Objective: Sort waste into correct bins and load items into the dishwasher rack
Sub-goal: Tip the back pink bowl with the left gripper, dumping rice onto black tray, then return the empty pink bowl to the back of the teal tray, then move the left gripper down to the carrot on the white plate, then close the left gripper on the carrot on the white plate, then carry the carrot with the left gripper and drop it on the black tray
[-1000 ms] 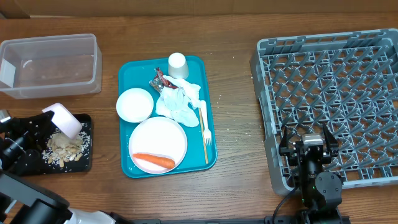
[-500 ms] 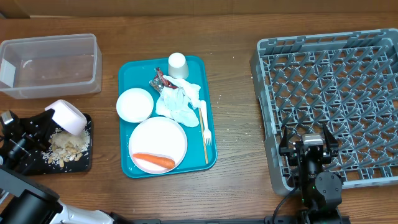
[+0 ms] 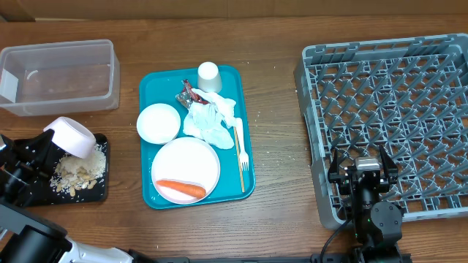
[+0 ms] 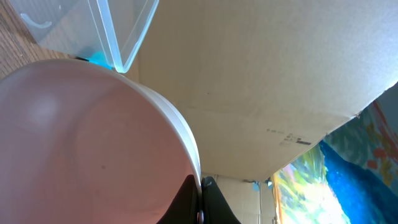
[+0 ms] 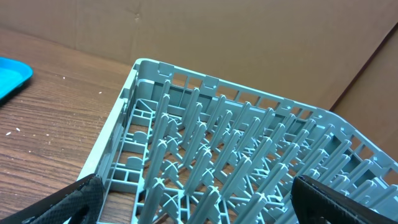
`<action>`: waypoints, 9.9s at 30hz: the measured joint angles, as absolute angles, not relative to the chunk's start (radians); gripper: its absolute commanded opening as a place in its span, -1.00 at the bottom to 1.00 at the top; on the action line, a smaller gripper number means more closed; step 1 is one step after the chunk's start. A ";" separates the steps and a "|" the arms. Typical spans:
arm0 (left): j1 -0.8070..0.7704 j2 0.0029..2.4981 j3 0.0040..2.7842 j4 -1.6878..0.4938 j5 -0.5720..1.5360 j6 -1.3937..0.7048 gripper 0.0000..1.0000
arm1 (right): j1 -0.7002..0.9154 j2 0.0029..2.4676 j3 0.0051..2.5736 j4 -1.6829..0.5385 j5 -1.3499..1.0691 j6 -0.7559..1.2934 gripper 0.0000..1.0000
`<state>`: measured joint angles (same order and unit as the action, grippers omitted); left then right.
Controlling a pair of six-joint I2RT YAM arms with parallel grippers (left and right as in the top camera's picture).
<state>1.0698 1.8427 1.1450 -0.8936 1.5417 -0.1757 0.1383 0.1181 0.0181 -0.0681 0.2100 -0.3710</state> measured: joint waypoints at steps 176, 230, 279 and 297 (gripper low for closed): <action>-0.273 1.386 0.705 -0.722 0.070 -1.514 0.85 | 0.138 0.118 0.018 -0.068 0.210 -0.371 1.00; -0.273 1.500 0.714 -0.598 0.115 -1.546 -0.21 | 0.138 0.118 0.018 -0.069 0.210 -0.371 1.00; 0.596 1.533 1.209 -1.055 0.087 -1.039 -0.74 | 0.138 0.118 0.018 -0.068 0.210 -0.371 1.00; 0.707 1.637 1.210 -0.839 -0.032 -0.946 -0.67 | 0.138 0.118 0.018 -0.068 0.210 -0.370 1.00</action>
<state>0.7074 1.6367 1.2098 -0.8394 -0.0319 -0.9463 0.1383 0.1181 0.0181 -0.0677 0.2100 -0.3702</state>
